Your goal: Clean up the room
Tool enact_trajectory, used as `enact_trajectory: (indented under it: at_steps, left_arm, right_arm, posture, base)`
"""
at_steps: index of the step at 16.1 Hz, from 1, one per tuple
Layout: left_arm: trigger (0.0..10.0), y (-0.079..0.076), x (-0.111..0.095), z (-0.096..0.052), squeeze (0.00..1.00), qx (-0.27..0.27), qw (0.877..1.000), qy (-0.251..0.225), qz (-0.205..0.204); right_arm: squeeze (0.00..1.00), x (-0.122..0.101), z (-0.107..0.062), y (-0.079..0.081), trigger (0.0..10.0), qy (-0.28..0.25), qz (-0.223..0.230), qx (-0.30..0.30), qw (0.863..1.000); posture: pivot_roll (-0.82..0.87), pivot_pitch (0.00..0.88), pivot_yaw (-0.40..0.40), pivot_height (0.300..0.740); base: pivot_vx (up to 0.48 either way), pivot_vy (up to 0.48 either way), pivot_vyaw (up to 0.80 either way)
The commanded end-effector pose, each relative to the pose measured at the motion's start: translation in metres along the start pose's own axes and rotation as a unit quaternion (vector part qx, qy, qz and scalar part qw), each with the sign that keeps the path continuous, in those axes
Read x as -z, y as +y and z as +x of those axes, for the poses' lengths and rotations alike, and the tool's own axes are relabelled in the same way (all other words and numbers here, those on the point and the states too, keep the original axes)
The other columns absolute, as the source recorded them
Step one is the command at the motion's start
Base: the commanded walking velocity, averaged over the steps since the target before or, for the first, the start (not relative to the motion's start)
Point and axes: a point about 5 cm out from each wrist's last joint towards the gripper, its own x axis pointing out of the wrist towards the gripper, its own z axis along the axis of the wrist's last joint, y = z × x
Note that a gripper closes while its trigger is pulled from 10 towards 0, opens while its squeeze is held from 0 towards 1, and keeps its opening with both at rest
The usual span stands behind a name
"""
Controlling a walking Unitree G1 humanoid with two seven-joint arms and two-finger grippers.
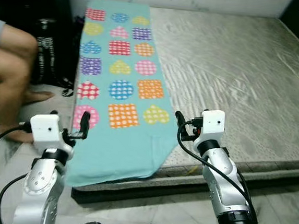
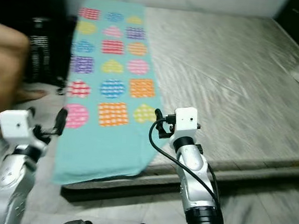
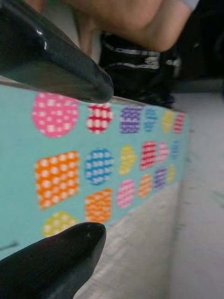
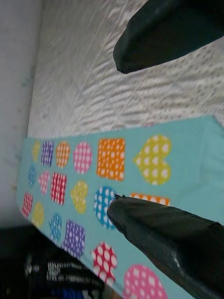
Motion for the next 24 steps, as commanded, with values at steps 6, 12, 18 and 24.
enact_trajectory:
  at_steps: [6, 12, 18, 24]
  left_arm:
    - [10.0, -0.012, 0.015, 0.000, 0.00, 0.016, 1.000, 0.016, 0.003]
    - [10.0, -0.014, 0.019, 0.002, 0.00, 0.031, 0.999, 0.018, 0.008]
    - [10.0, -0.011, 0.015, -0.005, 0.00, 0.012, 1.000, 0.008, 0.016]
    - [10.0, -0.010, 0.013, -0.005, 0.00, 0.018, 1.000, 0.012, 0.020]
  right_arm:
    - [0.00, 0.008, -0.010, -0.014, 10.0, 0.013, -0.012, 0.020, 1.000]
    - [0.00, 0.014, -0.015, -0.013, 10.0, 0.012, -0.005, 0.037, 0.999]
    - [0.00, 0.013, -0.015, -0.006, 10.0, 0.009, 0.014, 0.012, 1.000]
    - [0.00, 0.016, -0.019, -0.001, 10.0, 0.014, 0.022, 0.007, 1.000]
  posture:
    - [0.05, 0.161, -0.058, 0.740]
    - [0.05, 0.174, -0.023, 0.740]
    - [0.08, 0.219, -0.043, 0.740]
    - [0.08, 0.245, -0.028, 0.740]
  base:
    - [0.000, 0.000, -0.41]
    - [0.000, 0.000, -0.50]
    - [0.000, 0.000, 0.00]
    - [0.000, 0.000, 0.00]
